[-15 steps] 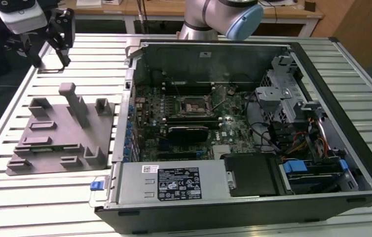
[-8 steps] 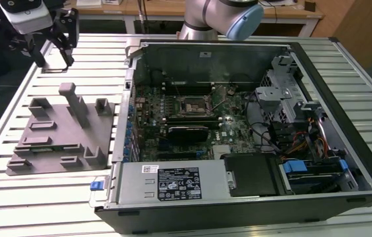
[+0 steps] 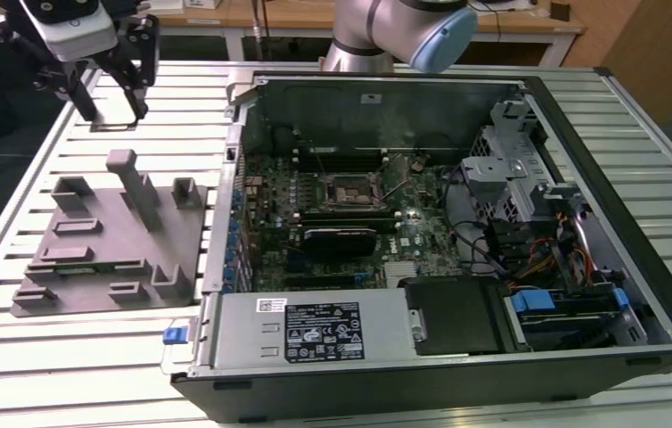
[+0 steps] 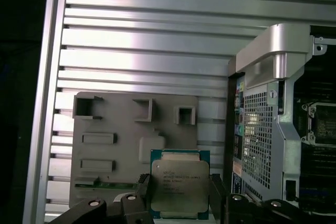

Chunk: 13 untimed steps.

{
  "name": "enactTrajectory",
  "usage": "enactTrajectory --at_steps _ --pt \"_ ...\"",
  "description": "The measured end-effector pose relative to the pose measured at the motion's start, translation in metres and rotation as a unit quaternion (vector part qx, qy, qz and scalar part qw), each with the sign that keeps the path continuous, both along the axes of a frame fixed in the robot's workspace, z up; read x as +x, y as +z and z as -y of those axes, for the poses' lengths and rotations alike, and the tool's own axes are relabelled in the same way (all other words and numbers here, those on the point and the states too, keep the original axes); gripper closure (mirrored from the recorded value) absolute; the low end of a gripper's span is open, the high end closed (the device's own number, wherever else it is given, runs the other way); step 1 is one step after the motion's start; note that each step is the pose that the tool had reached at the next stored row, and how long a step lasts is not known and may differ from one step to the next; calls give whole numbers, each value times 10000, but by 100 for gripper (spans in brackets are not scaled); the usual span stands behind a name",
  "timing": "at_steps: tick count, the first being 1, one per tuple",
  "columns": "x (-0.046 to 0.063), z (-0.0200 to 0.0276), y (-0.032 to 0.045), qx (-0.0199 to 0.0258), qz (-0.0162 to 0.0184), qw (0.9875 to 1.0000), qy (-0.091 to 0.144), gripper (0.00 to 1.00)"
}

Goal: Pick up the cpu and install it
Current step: 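Pick up the cpu and move it towards the insertion slot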

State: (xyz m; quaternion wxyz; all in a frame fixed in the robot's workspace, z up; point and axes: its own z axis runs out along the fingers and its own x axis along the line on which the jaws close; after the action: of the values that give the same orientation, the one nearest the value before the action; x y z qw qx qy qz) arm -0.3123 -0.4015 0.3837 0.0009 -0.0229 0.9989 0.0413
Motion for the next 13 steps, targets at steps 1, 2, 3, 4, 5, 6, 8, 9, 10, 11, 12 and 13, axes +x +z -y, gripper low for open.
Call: enactTrajectory --at_steps 1,2,3,4,5,6,8,9,10,11,12,13 --pt "27 0 0 1 0 10000 1 47" --pt "55 0 0 2 0 10000 2 47" --pt "81 0 0 2 0 10000 3 47" --pt "101 -1 0 2 0 10000 4 47" --pt "117 -3 0 2 0 10000 6 47" --pt "132 -5 0 2 0 10000 8 47" --pt "165 -6 0 2 0 10000 17 47" --pt "181 -6 0 2 0 10000 22 47" --pt "195 -6 0 2 0 10000 26 47" --pt "208 -6 0 2 0 10000 30 47" --pt "219 -6 0 2 0 10000 34 47" --pt "230 -7 1 1 -1 10000 38 47"
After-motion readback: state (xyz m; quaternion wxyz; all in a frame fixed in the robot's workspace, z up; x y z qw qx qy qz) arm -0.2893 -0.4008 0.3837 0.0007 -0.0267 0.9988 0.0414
